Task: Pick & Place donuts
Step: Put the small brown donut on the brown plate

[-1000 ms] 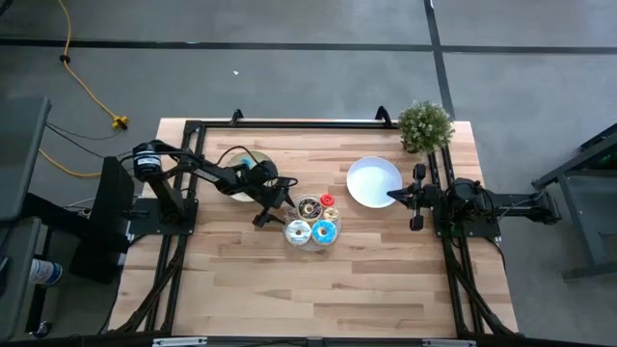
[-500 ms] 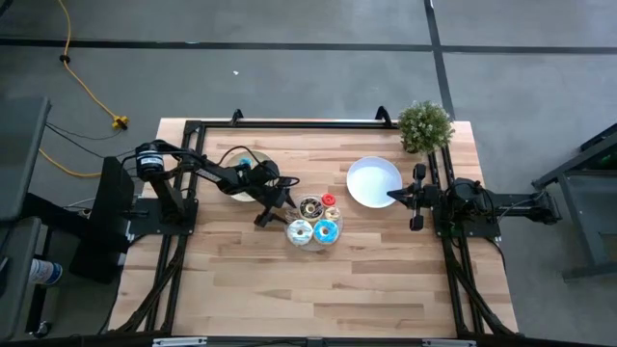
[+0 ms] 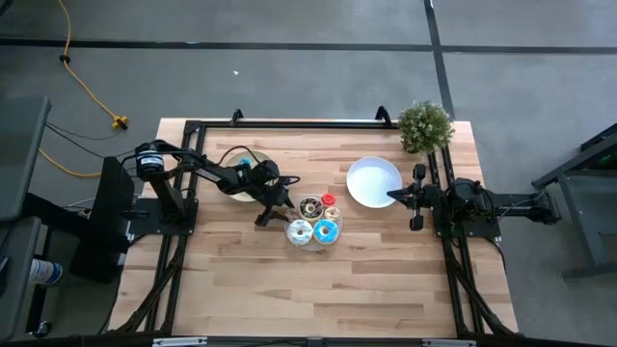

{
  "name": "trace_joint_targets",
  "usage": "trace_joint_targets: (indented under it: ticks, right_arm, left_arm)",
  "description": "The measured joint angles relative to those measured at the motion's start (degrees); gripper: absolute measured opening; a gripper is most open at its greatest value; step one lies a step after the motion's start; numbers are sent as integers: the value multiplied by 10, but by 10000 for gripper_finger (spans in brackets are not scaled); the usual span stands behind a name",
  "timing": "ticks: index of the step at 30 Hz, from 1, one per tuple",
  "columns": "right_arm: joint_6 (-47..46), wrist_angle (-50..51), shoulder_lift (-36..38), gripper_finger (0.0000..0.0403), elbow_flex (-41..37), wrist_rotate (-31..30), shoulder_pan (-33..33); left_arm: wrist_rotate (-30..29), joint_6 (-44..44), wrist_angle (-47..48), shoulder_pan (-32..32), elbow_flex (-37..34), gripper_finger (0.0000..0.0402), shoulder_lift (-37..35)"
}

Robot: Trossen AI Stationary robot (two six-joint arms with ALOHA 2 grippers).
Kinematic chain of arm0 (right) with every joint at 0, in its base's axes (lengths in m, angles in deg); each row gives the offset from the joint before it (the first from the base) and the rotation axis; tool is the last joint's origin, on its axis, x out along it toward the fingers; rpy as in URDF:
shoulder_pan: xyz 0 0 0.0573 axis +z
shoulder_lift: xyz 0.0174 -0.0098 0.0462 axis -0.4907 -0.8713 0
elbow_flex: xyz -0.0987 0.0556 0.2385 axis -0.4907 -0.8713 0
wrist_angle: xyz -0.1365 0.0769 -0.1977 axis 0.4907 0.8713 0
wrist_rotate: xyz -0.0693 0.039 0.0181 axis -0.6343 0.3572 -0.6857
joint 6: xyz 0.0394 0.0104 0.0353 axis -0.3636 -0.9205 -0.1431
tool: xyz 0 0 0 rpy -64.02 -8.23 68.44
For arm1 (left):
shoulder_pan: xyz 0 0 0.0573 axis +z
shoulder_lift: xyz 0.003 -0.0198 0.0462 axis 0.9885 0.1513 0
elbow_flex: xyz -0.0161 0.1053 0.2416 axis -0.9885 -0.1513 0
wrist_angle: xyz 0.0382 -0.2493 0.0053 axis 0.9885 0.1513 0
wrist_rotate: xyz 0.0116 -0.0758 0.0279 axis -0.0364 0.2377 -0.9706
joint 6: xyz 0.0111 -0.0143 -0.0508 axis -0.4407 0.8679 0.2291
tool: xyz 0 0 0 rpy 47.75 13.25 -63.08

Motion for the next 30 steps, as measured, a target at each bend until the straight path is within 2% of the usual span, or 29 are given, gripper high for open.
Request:
trace_joint_targets:
  ticks: [5,13,17,23,30]
  right_arm:
    - [0,0,0,0,0,0,0]
    - [0,0,0,0,0,0,0]
    - [0,0,0,0,0,0,0]
    - [0,0,0,0,0,0,0]
    - [0,0,0,0,0,0,0]
  left_arm:
    - [-13,4,21,0,-1,204,-22]
    - [-66,0,121,1,-1,204,-98]
    - [-79,4,134,10,-19,204,-136]
    - [-98,81,137,22,-53,204,-193]
    - [-101,149,205,41,-74,204,-261]
